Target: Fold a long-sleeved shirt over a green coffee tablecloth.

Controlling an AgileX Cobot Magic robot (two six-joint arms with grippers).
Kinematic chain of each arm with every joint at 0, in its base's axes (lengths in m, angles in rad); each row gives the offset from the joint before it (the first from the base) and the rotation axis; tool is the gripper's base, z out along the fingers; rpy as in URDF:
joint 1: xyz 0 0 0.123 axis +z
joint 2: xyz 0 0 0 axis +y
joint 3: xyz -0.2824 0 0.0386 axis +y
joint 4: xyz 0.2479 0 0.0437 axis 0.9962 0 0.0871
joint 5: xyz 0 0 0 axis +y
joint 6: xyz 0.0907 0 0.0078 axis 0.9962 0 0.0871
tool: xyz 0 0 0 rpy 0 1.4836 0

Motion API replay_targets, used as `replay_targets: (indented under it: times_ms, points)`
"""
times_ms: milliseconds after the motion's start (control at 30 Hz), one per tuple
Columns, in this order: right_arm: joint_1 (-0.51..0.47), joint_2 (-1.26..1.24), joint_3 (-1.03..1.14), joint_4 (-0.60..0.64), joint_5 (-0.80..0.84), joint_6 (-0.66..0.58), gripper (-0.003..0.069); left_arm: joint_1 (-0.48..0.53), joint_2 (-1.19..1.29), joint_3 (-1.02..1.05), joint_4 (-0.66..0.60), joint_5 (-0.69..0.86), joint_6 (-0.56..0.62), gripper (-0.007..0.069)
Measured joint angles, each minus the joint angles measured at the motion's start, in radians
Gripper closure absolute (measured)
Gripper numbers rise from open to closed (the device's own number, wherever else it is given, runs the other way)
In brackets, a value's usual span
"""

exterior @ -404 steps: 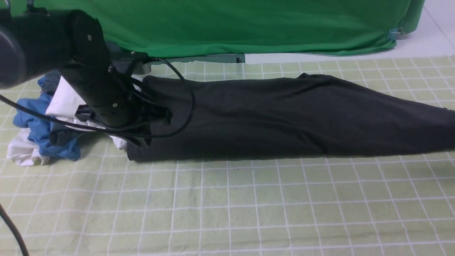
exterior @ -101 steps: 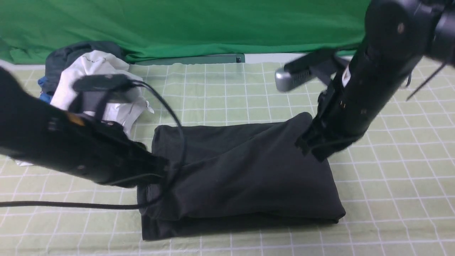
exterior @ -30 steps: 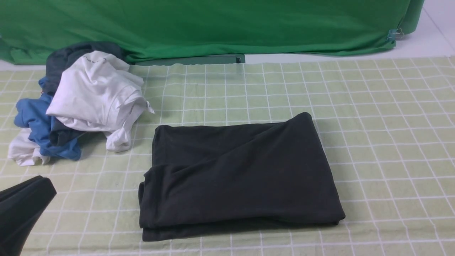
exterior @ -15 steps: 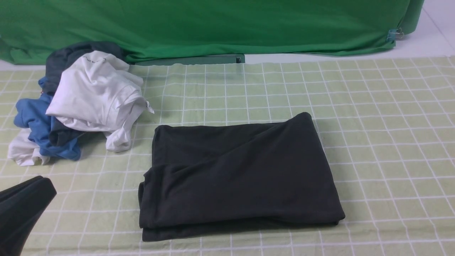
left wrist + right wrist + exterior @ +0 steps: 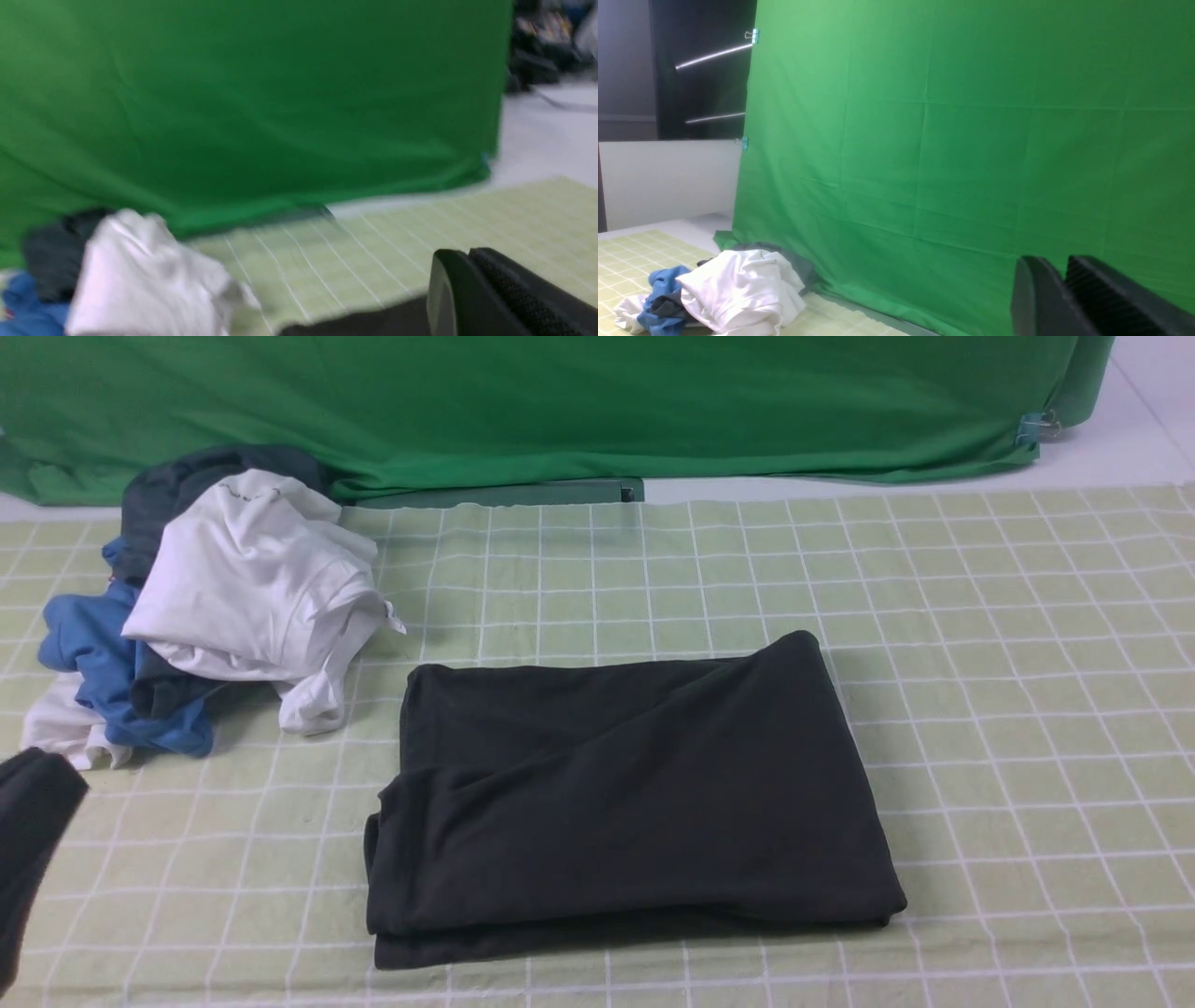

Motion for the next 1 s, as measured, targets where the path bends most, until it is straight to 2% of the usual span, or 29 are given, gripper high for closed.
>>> replay_targets:
  times_ms: [133, 333, 633, 1000]
  points:
    - [0.0, 0.0, 0.0, 0.0, 0.0, 0.0, 0.0554, 0.121, -0.069, 0.132, -0.009, -0.099, 0.007, 0.0611]
    - [0.0, 0.0, 0.0, 0.0, 0.0, 0.0, 0.0536, 0.278, -0.081, 0.216, -0.013, -0.054, 0.024, 0.0611]
    - [0.0, 0.0, 0.0, 0.0, 0.0, 0.0, 0.0508, 0.287, -0.081, 0.216, -0.013, 0.1, 0.046, 0.0611]
    - [0.0, 0.0, 0.0, 0.0, 0.0, 0.0, 0.0477, 0.287, -0.081, 0.216, -0.013, 0.116, 0.046, 0.0611]
